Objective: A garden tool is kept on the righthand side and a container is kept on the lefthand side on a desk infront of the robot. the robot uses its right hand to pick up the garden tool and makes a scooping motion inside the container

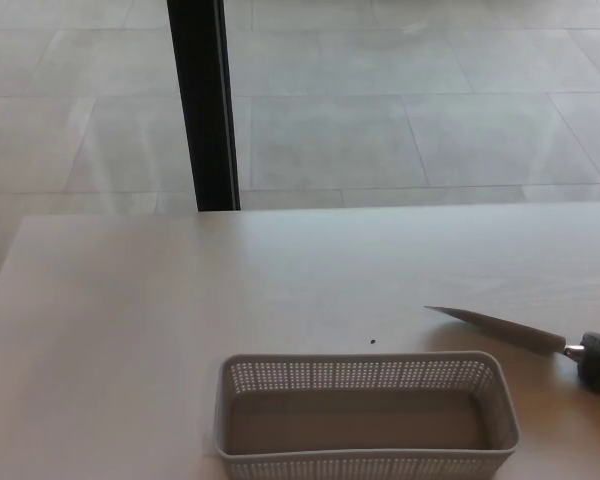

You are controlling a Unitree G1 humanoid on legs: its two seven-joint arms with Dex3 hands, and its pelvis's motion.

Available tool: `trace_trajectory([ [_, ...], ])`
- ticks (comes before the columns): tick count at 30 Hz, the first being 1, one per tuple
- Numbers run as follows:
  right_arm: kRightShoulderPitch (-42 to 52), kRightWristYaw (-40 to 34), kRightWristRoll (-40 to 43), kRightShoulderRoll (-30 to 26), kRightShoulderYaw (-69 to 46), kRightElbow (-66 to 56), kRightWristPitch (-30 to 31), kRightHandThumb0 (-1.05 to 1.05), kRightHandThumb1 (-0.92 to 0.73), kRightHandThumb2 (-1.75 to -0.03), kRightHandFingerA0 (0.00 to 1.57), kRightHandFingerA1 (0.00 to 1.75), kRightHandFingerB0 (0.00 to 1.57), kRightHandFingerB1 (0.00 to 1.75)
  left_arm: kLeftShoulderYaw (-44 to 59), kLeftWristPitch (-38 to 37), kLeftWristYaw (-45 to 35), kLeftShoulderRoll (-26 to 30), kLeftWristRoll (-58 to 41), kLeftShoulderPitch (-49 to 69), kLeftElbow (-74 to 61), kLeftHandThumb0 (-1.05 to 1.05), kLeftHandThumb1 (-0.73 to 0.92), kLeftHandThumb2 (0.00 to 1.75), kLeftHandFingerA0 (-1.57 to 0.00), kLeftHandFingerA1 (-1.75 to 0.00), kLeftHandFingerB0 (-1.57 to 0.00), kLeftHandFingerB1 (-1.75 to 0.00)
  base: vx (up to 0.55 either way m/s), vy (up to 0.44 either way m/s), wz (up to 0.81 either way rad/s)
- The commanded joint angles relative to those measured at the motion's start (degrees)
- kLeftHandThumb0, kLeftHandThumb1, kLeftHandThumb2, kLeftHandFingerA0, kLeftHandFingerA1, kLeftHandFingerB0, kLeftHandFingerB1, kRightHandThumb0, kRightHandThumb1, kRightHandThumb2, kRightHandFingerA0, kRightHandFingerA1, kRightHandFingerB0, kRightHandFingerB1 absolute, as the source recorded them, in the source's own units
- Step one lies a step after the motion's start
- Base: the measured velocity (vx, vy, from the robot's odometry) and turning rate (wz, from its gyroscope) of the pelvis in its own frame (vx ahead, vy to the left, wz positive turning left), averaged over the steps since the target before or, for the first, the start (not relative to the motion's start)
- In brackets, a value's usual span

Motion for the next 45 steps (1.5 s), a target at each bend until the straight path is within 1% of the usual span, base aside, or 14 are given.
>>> trace_trajectory([
  [1,-3.12,3.18,9.74,-5.86,-6.97,-4.35,2.04,-0.99,-0.66,-1.03,0.00,0.38,0.00,0.17,1.59,1.90,-0.87,1.29,-1.46,-0.93,2.11,-0.44,0.65,0.59,-0.64,-0.60,-0.56,-0.49,0.00,0.000,0.00],
  [8,-10.22,1.45,11.16,-13.78,-10.83,-9.16,7.23,-1.05,-0.67,-1.09,0.00,0.36,0.00,0.29,2.01,1.77,-0.84,1.13,-1.04,-0.76,2.58,-0.45,0.66,0.60,-0.63,-0.62,-0.57,-0.49,0.00,0.000,0.00],
  [9,-12.47,-0.42,9.84,-16.91,-10.33,-13.76,7.98,-1.03,-0.83,-0.65,0.00,0.00,0.00,0.01,2.40,1.96,-0.54,1.00,-1.30,-0.57,2.52,-0.45,0.66,0.60,-0.65,-0.66,-0.58,-0.51,0.00,0.000,0.00],
  [10,-13.03,-0.42,9.94,-17.61,-10.40,-14.71,8.51,-1.03,-0.83,-0.65,0.00,0.00,0.00,0.01,2.44,2.02,-0.47,0.97,-1.24,-0.56,2.55,-0.45,0.66,0.60,-0.65,-0.66,-0.58,-0.51,0.00,0.000,0.00],
  [12,-13.87,-1.19,8.66,-19.13,-9.49,-17.34,9.77,-1.01,-0.86,-0.66,0.00,0.00,0.00,0.00,2.07,1.80,-0.27,0.96,-0.63,-0.44,2.64,-0.45,0.68,0.60,-0.63,-0.63,-0.57,-0.50,0.00,0.000,0.00],
  [13,-15.58,1.30,11.81,-20.34,-10.25,-24.13,13.85,-1.05,-0.69,-1.12,0.00,0.32,0.00,0.27,2.56,1.95,-0.71,0.96,-1.17,-0.51,2.62,-0.44,0.68,0.60,-0.62,-0.62,-0.55,-0.50,0.00,0.000,0.00],
  [14,-16.79,1.22,11.05,-21.09,-9.39,-25.49,13.80,-1.05,-0.66,-1.12,0.00,0.34,0.00,0.30,2.24,1.85,-0.76,1.01,-0.81,-0.51,2.67,-0.44,0.69,0.60,-0.60,-0.60,-0.53,-0.48,0.00,0.000,0.00],
  [15,-17.50,2.34,10.55,-21.59,-8.40,-27.75,12.95,-1.05,-0.79,-0.73,0.00,0.00,0.00,0.12,2.38,1.68,-0.64,0.92,-0.89,-0.41,2.74,-0.44,0.68,0.60,-0.61,-0.60,-0.54,-0.48,0.00,0.000,0.00],
  [18,-20.47,4.51,8.32,-24.16,-4.55,-31.45,13.26,-1.05,-0.77,-0.67,0.00,0.19,0.00,0.35,2.48,1.41,-1.09,0.98,-0.94,-0.51,2.76,-0.44,0.67,0.60,-0.60,-0.59,-0.55,-0.48,0.00,0.000,0.00],
  [19,-21.22,4.54,5.91,-24.72,-2.25,-32.88,10.94,-1.05,-0.61,-1.11,0.00,0.46,0.00,0.43,2.74,1.68,-1.14,1.01,-1.24,-0.57,2.65,-0.44,0.68,0.60,-0.59,-0.60,-0.54,-0.49,0.00,0.000,0.00],
  [29,-19.94,2.01,-11.81,-29.53,15.63,-51.02,8.70,-1.05,-0.68,-1.10,0.00,0.08,0.00,0.05,3.36,1.88,-0.62,0.72,-1.51,-0.81,2.57,-0.45,0.66,0.60,-0.62,-0.62,-0.55,-0.50,0.00,0.000,0.00],
  [32,-19.65,1.77,-14.98,-29.82,18.88,-51.83,7.64,-0.99,-0.61,-1.01,0.00,0.00,0.07,0.20,3.49,1.79,-0.55,0.44,-1.55,-0.92,2.66,-0.45,0.65,0.59,-0.63,-0.64,-0.57,-0.50,0.00,0.000,0.00],
  [33,-19.74,0.64,-17.48,-29.97,20.58,-51.56,6.82,-1.05,-0.69,-1.07,0.00,0.05,0.00,0.03,3.51,1.81,-0.56,0.45,-1.53,-0.95,2.66,-0.45,0.65,0.59,-0.63,-0.64,-0.57,-0.50,0.00,0.000,0.00],
  [45,-20.29,-2.09,-35.90,-34.49,37.70,-46.10,0.64,-1.05,-0.72,-1.09,0.00,0.00,0.08,0.10,2.86,1.00,-1.05,0.67,-0.62,-0.31,2.60,-0.45,0.66,0.60,-0.60,-0.61,-0.55,-0.49,0.00,0.000,0.00],
])
